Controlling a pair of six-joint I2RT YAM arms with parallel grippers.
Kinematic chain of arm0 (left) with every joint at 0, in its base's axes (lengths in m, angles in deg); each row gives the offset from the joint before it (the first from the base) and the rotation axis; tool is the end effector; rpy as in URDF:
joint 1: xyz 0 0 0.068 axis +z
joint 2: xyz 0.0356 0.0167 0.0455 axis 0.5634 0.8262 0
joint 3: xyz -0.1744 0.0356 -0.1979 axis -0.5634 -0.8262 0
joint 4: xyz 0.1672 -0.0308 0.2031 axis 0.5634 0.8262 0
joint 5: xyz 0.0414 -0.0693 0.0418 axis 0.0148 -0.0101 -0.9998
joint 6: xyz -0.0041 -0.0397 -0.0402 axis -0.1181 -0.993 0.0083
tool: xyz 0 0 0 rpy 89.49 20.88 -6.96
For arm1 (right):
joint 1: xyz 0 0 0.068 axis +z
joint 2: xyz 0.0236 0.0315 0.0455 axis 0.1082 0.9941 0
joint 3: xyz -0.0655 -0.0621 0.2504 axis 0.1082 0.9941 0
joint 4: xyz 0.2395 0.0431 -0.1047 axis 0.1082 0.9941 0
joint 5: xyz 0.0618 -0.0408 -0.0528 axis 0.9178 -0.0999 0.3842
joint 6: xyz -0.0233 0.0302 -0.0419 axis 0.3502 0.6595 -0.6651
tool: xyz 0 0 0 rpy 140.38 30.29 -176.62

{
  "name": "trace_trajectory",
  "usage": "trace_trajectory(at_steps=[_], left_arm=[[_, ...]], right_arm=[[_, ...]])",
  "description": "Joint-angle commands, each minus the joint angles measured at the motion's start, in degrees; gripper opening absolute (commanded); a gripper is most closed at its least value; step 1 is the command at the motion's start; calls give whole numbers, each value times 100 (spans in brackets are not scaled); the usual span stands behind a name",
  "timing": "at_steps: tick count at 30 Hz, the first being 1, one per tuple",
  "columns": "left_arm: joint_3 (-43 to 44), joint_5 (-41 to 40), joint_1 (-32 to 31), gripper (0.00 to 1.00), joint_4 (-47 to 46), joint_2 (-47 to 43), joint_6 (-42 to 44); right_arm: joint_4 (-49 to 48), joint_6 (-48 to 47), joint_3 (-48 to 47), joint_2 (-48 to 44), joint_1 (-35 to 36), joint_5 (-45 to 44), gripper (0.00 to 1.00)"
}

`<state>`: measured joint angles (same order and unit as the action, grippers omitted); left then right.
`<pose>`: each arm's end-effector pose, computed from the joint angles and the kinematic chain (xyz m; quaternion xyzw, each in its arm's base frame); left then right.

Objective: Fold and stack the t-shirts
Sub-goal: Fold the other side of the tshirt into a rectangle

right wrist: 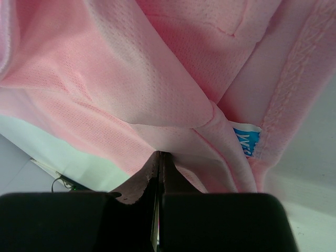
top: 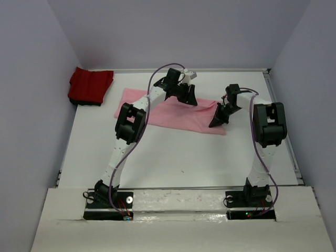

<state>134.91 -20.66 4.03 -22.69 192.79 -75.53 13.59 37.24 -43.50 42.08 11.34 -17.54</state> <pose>0.4739 -0.3072 0.1883 0.3279 0.7757 -0.4395 0.3124 0.3971 0.0533 0.1319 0.1529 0.9577 0.2425 0.0249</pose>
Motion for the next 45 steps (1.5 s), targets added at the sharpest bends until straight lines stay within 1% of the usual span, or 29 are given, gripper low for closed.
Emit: trace_trajectory(at_steps=[1,9,13,15,18,19,20,22,36,38,39,40,43,45], left_arm=[[141,203,-15,47,-61,-51,-16],[220,423,-6,48,-87,63,-104],[247,485,-6,45,-87,98,-113],[247,493,-15,41,-87,125,-130],[247,485,-15,24,-96,134,-148],[255,485,-15,14,-105,134,-165],[255,467,-15,11,-122,142,-200],[264,450,-6,8,-149,142,-236],[-26,-113,64,8,-641,-104,-605],[-43,-262,73,9,-659,-86,-675],[-87,-463,82,9,-659,-103,-701],[-113,-465,82,9,-650,-112,-736],[-306,-990,117,9,-668,-156,-929],[-421,-1027,161,9,-755,-182,-1044]], right_arm=[[138,-102,-40,-39,76,-159,0],[147,-102,-49,-39,76,-176,0],[147,-102,-49,-22,76,-167,0],[156,-110,-67,-13,76,-167,0],[156,-111,-84,-13,76,-176,0],[165,-111,-76,-22,76,-176,0],[165,-119,-76,-13,76,-167,0],[165,-119,-67,-4,76,-159,0],[182,-146,-32,-30,76,-185,0],[182,-146,-23,-39,76,-185,0],[174,-154,-23,-39,76,-194,0],[182,-154,-23,-39,76,-185,0],[182,-154,-5,-39,76,-185,0],[182,-154,-5,-39,76,-185,0]])
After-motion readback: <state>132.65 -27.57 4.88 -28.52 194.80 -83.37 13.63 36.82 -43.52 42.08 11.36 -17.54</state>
